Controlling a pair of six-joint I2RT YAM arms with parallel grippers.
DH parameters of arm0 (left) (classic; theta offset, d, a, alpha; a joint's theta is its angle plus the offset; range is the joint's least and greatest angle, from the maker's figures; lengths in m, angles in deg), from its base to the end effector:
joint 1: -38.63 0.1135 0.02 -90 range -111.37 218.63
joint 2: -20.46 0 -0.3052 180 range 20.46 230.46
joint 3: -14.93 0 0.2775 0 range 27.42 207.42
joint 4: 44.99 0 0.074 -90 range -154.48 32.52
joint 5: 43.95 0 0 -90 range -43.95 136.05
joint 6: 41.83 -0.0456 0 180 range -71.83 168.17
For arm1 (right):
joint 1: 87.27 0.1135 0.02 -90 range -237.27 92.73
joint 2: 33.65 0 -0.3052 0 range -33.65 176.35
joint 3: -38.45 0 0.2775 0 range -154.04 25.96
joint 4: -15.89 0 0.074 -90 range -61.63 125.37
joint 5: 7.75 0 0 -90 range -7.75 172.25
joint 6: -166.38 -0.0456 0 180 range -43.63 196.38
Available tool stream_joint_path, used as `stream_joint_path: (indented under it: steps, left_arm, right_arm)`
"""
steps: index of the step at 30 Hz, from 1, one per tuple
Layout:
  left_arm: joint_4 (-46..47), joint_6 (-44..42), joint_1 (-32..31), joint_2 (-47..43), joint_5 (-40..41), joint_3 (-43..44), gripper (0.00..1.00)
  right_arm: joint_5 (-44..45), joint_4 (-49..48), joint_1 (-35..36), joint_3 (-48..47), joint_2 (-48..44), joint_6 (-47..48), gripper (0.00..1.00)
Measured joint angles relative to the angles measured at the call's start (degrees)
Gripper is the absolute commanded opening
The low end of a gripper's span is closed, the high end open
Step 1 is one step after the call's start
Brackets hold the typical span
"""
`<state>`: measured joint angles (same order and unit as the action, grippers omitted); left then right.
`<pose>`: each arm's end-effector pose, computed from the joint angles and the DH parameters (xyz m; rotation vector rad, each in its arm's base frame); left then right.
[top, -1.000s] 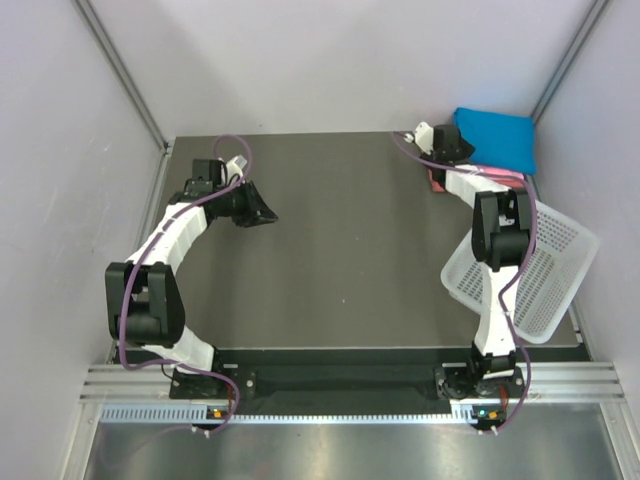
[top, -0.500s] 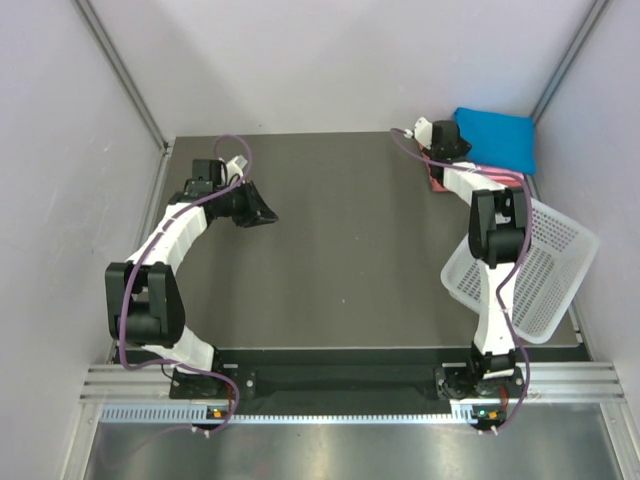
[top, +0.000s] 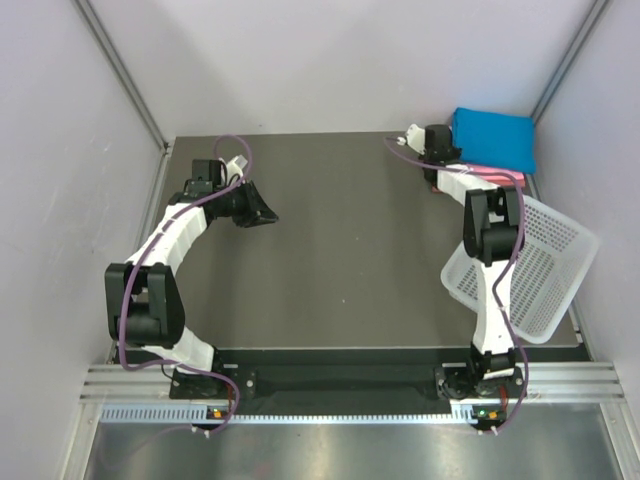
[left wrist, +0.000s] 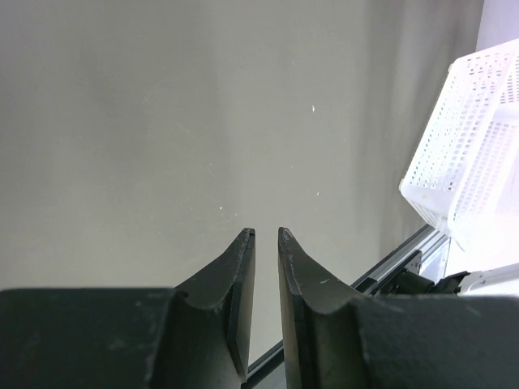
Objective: Fold and stack the t-shirts
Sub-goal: Neatly place the folded tshirt to the corner
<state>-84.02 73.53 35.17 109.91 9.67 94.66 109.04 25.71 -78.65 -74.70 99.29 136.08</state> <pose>0.3613 -0.0489 0.2886 -0.1658 2.4319 -0.9965 0.5852 0.0679 0.1863 -0.9708 1.9668 -1.0119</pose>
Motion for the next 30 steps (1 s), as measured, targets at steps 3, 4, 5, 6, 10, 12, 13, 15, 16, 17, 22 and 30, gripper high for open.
stream_joint_path:
  steps: [3, 4, 5, 6, 10, 12, 13, 15, 16, 17, 22, 30]
  left_arm:
    - [0.02, 0.02, 0.02, 0.00, -0.07, -0.02, 0.22]
    - [0.00, 0.02, 0.04, 0.00, -0.13, -0.02, 0.22]
    - [0.02, 0.04, 0.04, 0.00, -0.20, -0.02, 0.22]
    - [0.02, 0.04, 0.04, 0.00, -0.22, -0.04, 0.22]
    - [0.11, 0.09, 0.04, -0.20, -0.26, -0.28, 0.22]
    - [0.22, 0.24, 0.04, -0.31, -0.37, -0.31, 0.22]
    - [0.39, 0.24, 0.04, -0.37, -0.46, -0.33, 0.22]
    - [0.55, 0.24, 0.04, -0.66, -0.59, -0.39, 0.22]
    - [0.57, 0.24, 0.04, -0.87, -0.66, -0.46, 0.22]
    - [0.61, 0.26, 0.04, -1.09, -0.68, -0.52, 0.22]
    - [1.05, 0.50, 0.04, -1.97, -1.11, -0.74, 0.22]
    - [3.19, 2.08, 0.31, -1.84, -3.41, -1.36, 0.22]
  right_arm:
    - [0.94, -1.22, 0.52, 0.04, 0.00, 1.27, 0.00]
    - [1.31, -1.62, 0.66, 0.07, 0.00, 1.84, 0.00]
    - [1.68, -2.10, 0.74, 0.11, 0.00, 2.21, 0.00]
    - [1.97, -2.29, 0.79, 0.15, -0.02, 2.54, 0.00]
    - [2.60, -3.63, 0.90, 2.43, -1.49, 4.26, 0.00]
    - [2.71, -4.02, 0.96, 3.76, -2.86, 4.92, 0.00]
    - [2.73, -4.22, 1.01, 4.61, -3.76, 5.31, 0.00]
    - [2.97, -4.94, 1.05, 6.21, -5.77, 5.95, 0.00]
    - [3.08, -5.18, 1.09, 7.10, -7.02, 6.23, 0.00]
    - [3.19, -5.62, 1.14, 8.22, -8.31, 6.47, 0.00]
    - [3.41, -8.44, 2.62, 14.43, -13.53, 7.39, 0.00]
    - [3.19, -8.37, 6.34, 19.08, -12.74, 8.59, 0.00]
